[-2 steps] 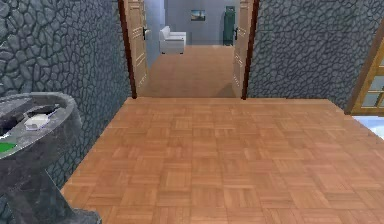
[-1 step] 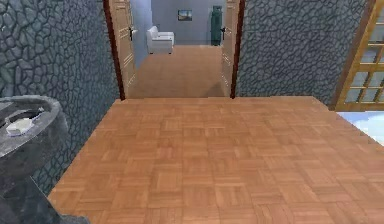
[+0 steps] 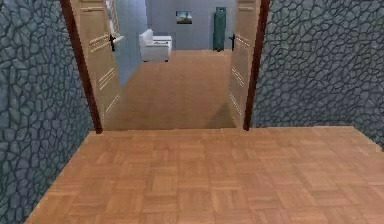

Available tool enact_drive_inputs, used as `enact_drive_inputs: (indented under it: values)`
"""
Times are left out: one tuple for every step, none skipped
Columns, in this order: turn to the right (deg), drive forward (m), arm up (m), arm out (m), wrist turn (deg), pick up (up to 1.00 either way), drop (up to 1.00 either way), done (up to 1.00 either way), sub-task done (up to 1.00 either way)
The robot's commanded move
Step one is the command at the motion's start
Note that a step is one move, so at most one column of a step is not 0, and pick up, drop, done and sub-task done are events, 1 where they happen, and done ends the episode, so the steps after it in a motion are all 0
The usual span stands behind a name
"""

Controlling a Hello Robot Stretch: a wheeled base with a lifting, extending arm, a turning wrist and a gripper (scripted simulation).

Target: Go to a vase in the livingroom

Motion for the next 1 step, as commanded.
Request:
enact_drive_inputs:
  values:
    - [0.0, 1.0, 0.0, 0.0, 0.0, 0.0, 0.0, 0.0, 0.0]
